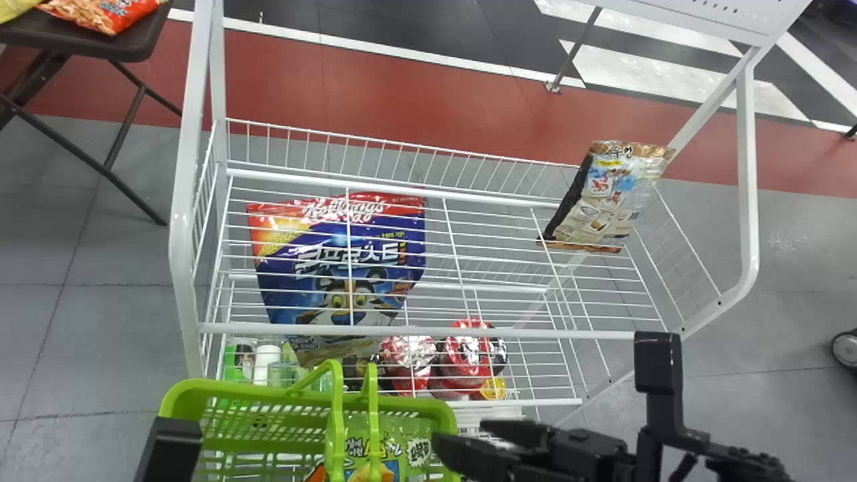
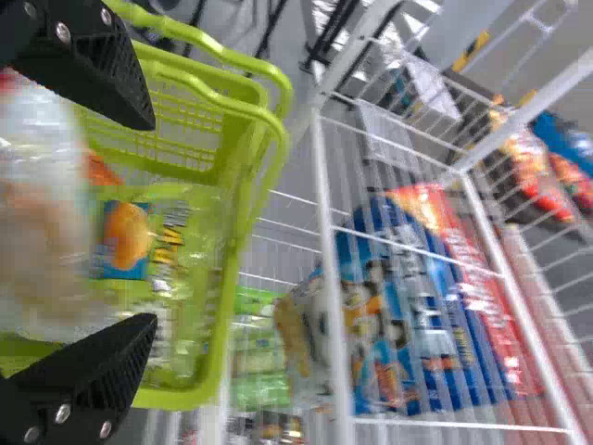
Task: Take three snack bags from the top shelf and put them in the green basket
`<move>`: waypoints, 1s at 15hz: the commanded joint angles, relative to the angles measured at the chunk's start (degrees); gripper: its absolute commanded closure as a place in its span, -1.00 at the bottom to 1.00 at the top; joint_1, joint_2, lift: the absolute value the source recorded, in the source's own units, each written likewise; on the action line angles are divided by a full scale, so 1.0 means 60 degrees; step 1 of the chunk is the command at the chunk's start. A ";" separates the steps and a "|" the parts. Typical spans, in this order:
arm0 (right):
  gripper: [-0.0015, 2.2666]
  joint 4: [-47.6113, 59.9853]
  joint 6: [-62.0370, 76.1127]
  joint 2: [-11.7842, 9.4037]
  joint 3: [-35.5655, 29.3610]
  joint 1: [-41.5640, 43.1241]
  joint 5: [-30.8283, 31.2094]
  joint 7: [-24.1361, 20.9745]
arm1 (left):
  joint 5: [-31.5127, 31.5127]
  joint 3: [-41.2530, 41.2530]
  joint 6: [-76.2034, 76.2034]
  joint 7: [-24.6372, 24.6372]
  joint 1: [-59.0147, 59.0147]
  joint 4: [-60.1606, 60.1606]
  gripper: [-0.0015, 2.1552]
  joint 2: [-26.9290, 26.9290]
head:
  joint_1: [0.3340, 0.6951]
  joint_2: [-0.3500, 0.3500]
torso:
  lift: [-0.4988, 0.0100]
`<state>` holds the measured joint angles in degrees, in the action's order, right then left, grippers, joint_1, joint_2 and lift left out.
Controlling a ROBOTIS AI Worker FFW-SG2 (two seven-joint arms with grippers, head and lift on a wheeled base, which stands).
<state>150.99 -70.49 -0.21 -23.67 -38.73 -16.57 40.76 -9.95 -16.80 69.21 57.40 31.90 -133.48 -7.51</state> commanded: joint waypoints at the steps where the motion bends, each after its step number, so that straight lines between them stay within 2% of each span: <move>1: -0.95 -0.0394 0.4724 0.0044 0.0723 -0.0620 -0.0036 -0.0568 | 0.0004 -0.0056 -0.0027 -0.0045 0.0001 0.0039 -0.03 -0.0008 | 1.00 -1.00 | 0.84; 4: -0.95 -0.1068 1.0143 0.0044 0.1646 -0.1279 0.0052 -0.1564 | 0.0004 -0.0086 -0.0027 -0.0030 0.0118 0.0010 -0.03 -0.0037 | 1.00 -1.00 | 0.84; 6: -0.95 -0.1449 1.2370 0.0044 0.2041 -0.1558 0.0242 -0.2165 | -0.0011 -0.0071 -0.0057 -0.0001 0.0264 -0.0048 -0.03 -0.0052 | 1.00 -1.00 | 0.84; 9: -0.95 -0.1522 1.2399 0.0044 0.2393 -0.1792 0.0286 -0.2926 | -0.0011 0.0002 -0.0086 -0.0015 0.0601 -0.0195 -0.03 -0.0066 | 1.00 -1.00 | 0.84; 11: -0.95 -0.1463 1.1345 0.0044 0.2451 -0.1851 0.0110 -0.3410 | -0.0011 0.0002 -0.0115 -0.0089 0.0762 -0.0239 -0.03 -0.0066 | 1.00 -1.00 | 0.84; 15: -0.95 -0.1097 0.9323 0.0044 0.2349 -0.1865 -0.0022 -0.3571 | -0.0011 0.0105 -0.0262 -0.0118 0.1026 -0.0356 -0.03 -0.0066 | 1.00 -1.00 | 0.84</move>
<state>143.52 -10.91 0.00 -9.28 -49.89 -16.62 19.47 -9.99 -16.46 68.04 56.73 37.60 -135.46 -7.91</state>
